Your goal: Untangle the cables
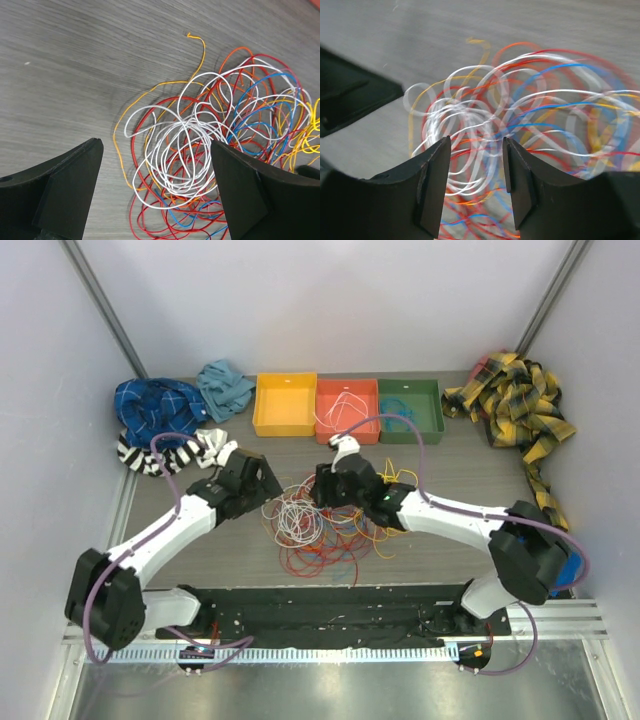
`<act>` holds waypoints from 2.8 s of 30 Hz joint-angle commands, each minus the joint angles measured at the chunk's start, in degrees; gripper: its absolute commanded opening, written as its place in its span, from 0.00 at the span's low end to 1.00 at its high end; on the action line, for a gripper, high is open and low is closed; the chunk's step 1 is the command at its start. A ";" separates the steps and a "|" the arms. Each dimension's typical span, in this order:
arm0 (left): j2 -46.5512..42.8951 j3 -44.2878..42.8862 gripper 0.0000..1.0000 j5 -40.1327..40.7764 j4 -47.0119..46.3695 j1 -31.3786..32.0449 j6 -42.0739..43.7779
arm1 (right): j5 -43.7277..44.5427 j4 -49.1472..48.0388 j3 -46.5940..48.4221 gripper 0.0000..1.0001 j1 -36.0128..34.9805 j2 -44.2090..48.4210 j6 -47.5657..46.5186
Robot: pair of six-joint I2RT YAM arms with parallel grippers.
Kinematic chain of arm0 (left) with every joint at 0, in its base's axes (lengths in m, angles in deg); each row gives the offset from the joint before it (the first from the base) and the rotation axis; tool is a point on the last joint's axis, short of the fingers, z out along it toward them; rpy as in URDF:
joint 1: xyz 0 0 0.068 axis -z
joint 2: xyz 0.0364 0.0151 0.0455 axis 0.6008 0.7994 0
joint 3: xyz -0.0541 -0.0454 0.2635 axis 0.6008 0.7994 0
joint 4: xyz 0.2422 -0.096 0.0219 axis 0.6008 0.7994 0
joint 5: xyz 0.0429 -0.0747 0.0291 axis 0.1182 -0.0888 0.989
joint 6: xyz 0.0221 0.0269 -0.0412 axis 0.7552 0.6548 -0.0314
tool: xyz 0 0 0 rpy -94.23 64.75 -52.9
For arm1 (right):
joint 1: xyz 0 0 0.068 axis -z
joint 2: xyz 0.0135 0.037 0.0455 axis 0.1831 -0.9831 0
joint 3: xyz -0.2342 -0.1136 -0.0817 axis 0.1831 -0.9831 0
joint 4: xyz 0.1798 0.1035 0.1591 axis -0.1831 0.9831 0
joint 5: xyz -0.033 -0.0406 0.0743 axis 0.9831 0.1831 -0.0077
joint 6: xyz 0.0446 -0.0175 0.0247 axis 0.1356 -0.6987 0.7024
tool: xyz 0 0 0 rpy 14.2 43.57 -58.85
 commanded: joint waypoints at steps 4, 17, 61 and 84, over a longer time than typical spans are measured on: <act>-15.73 5.87 0.94 8.10 5.53 -0.01 -5.25 | -3.54 -2.26 8.08 0.52 -5.64 -9.17 -0.04; -25.59 8.17 0.94 9.59 11.16 -0.10 -5.17 | -3.38 0.11 18.10 0.37 -7.67 -21.04 -0.04; -33.08 25.67 1.00 -3.85 -47.01 0.16 1.85 | 16.32 29.90 72.67 0.01 -7.40 -0.65 -18.41; -6.18 15.47 0.97 -15.46 -69.17 9.30 29.72 | 11.75 32.46 69.97 0.01 -7.31 2.77 -13.14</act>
